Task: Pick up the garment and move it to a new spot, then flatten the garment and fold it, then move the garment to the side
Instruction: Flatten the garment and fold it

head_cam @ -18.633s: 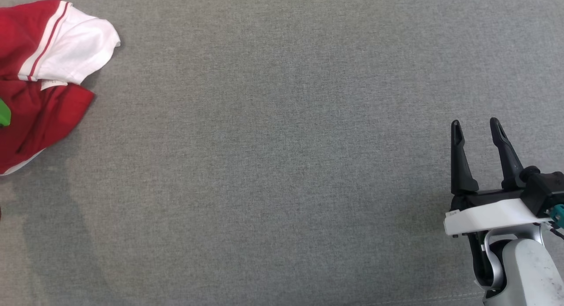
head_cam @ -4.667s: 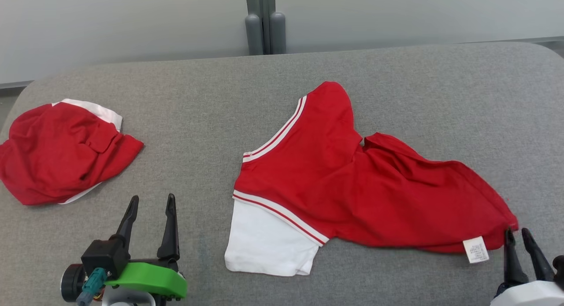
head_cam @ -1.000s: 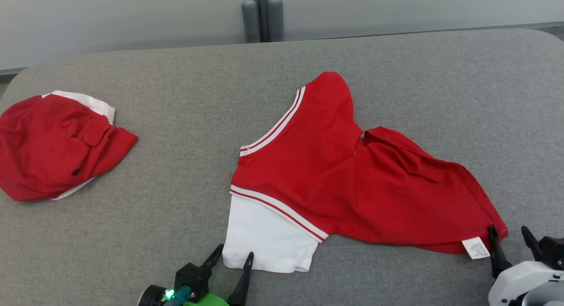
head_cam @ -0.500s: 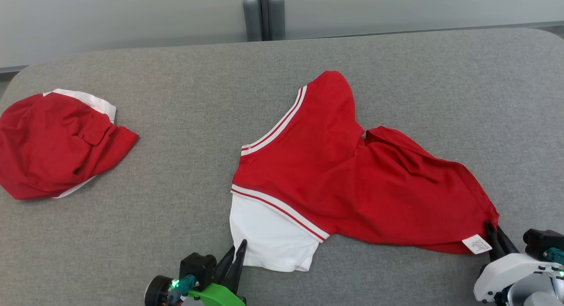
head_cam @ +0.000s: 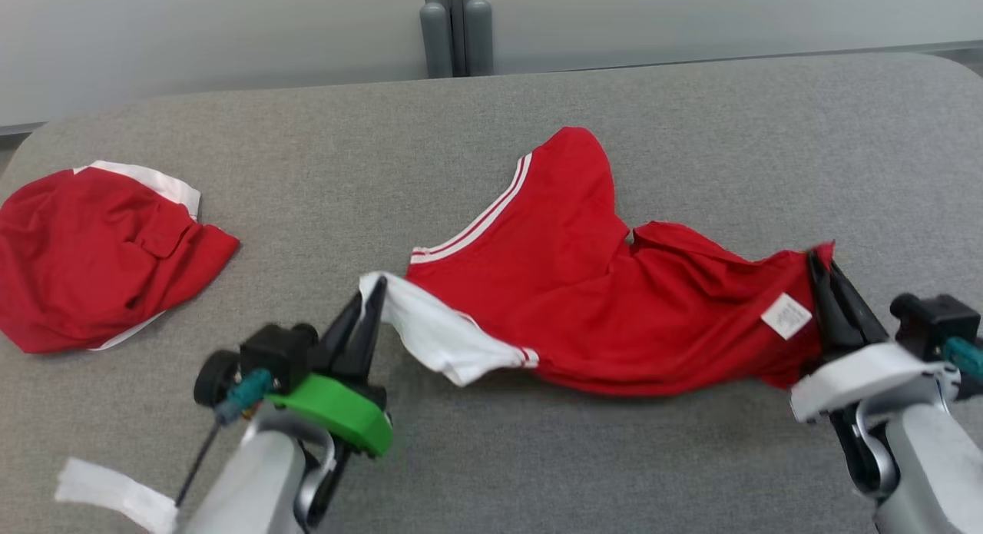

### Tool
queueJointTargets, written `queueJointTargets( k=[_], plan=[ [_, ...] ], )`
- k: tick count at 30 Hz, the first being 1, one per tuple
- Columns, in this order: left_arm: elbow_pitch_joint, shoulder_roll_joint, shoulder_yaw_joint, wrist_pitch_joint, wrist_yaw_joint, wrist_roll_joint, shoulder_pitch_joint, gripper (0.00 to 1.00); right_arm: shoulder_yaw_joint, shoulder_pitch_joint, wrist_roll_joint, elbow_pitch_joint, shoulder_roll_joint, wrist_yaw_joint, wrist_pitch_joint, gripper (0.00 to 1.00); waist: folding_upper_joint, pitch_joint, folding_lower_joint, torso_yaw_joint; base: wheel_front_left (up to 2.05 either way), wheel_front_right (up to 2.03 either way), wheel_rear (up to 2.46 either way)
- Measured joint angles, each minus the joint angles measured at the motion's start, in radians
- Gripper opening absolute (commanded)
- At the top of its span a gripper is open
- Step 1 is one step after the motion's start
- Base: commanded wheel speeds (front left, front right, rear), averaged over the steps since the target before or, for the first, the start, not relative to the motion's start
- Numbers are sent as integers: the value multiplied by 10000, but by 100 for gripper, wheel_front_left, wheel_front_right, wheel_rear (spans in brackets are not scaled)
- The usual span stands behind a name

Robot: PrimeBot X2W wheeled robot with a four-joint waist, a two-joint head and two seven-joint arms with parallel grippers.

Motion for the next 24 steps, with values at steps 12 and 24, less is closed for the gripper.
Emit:
queueJointTargets(
  k=[12,24],
  plan=[
    [1243,1791,-771,1258,-17,-1741,-6604,0,1417,-6651,1578,2010,-102,0,688,0,0,1082,1,-120,0,0,0],
    [4416,1856,-945,1595,-17,-2757,-13063,0,805,-13477,2408,5854,-96,0,1373,0,0,2335,3,86,0,0,0]
  ],
)
